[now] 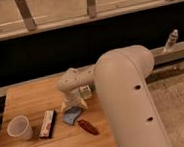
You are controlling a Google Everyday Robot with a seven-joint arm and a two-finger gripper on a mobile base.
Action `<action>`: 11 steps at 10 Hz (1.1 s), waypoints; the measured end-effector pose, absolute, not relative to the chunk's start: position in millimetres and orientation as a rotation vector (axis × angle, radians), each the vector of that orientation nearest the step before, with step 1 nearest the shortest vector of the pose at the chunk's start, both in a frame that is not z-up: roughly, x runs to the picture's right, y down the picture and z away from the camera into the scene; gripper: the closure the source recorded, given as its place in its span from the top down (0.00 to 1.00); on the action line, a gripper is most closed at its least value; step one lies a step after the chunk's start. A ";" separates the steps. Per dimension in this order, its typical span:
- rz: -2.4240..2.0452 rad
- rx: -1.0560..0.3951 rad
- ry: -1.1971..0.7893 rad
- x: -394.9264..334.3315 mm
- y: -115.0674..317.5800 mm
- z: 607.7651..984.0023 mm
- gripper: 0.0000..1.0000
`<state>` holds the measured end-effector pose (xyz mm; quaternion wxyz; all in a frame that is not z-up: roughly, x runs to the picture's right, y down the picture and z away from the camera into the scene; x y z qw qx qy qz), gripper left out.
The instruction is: Place the white sponge in the ceramic cup
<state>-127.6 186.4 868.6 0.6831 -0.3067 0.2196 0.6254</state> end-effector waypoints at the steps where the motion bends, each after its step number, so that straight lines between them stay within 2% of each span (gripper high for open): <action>1: 1.402 -0.684 0.486 -128.9 185.7 867.8 0.60; 3: 1.404 -0.677 0.475 -129.7 183.5 863.2 0.42; 6: 1.394 -0.681 0.463 -133.9 185.4 859.0 0.10; 8: 1.388 -0.685 0.453 -136.5 185.9 856.8 0.00; 11: 1.373 -0.697 0.389 -143.7 172.8 843.1 0.00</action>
